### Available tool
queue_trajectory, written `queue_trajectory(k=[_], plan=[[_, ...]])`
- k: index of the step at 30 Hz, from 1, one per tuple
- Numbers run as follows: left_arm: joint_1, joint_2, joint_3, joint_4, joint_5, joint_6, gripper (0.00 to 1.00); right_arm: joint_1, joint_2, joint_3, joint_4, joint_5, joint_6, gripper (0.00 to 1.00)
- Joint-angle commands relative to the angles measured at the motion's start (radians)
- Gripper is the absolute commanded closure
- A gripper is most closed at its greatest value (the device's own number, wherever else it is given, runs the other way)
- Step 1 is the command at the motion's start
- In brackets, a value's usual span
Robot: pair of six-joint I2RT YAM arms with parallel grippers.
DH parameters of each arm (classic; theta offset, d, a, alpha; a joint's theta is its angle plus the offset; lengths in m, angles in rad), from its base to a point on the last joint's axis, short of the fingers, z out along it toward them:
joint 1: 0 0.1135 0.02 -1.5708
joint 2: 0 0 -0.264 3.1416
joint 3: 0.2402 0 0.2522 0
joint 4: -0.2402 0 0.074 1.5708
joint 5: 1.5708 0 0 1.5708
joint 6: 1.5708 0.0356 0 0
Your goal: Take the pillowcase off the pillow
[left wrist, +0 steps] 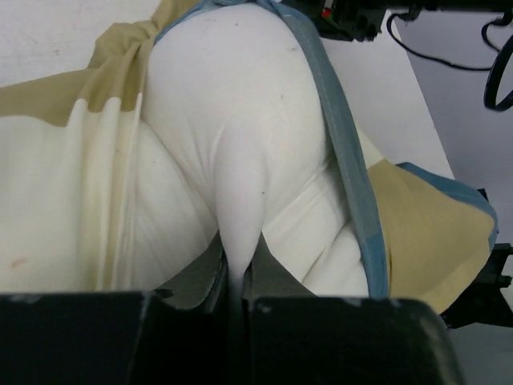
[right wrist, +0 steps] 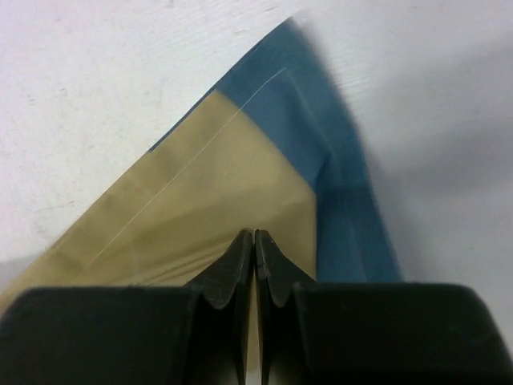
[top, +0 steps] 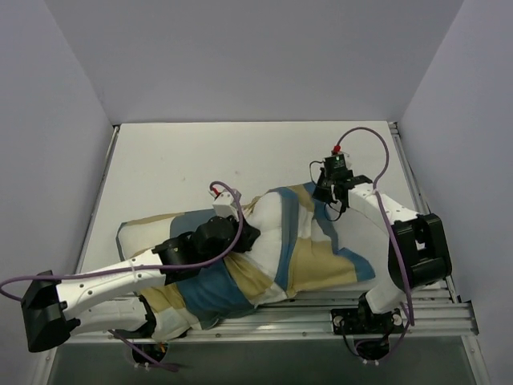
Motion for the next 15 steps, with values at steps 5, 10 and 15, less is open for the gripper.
queue_trajectory(k=[5,10,15], plan=[[0.006,-0.173,-0.05,-0.339,-0.106,-0.049,0.98,-0.103,-0.098,-0.091,0.129,0.196,-0.057,1.0],[0.007,-0.018,0.016,-0.273,-0.051,0.014,0.98,0.018,-0.229,-0.014,0.039,0.145,-0.123,1.0],[0.01,0.141,0.054,-0.173,-0.011,0.044,0.98,0.152,-0.358,0.07,-0.033,0.15,-0.16,0.76]])
